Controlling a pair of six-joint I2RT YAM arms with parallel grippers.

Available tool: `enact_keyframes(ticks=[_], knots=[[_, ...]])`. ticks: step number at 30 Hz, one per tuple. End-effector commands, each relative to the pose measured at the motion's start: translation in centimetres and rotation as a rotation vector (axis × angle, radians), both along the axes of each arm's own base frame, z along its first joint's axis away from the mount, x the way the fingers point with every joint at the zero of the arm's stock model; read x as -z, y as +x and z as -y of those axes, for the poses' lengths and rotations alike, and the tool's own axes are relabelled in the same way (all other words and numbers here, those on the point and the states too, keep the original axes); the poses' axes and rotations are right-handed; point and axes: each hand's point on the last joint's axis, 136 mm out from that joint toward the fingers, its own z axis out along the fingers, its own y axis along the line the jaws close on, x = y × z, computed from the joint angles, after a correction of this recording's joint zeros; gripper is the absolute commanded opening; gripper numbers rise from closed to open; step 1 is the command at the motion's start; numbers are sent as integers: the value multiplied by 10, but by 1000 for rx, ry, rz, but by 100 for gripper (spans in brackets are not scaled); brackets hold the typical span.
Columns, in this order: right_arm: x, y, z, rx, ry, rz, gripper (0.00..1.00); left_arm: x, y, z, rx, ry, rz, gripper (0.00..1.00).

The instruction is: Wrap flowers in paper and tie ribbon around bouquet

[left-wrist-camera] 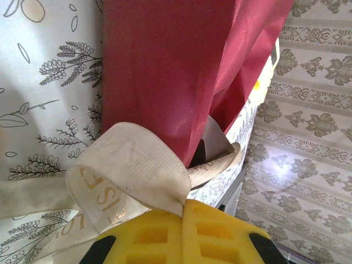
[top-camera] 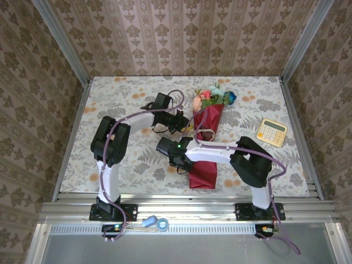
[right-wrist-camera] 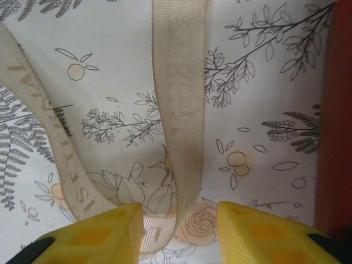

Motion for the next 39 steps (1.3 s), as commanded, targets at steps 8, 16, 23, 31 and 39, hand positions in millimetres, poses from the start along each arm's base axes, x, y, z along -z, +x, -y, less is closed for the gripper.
enact_keyframes(ticks=[8, 16, 23, 31, 39], knots=[[28, 7, 8, 98, -5, -30, 15, -7, 4, 2, 6, -35, -4, 0], [-58, 15, 5, -43, -21, 92, 0, -10, 4, -1, -10, -24, 2, 0], [-106, -5, 30, -219, 82, 15, 0, -10, 4, -2, -47, -12, 6, 0], [-144, -17, 74, -353, 177, -73, 0, -9, 2, -1, -67, 5, 4, 0], [-145, -7, 132, -301, 151, -126, 0, -7, 2, 1, -88, 25, 5, 0]])
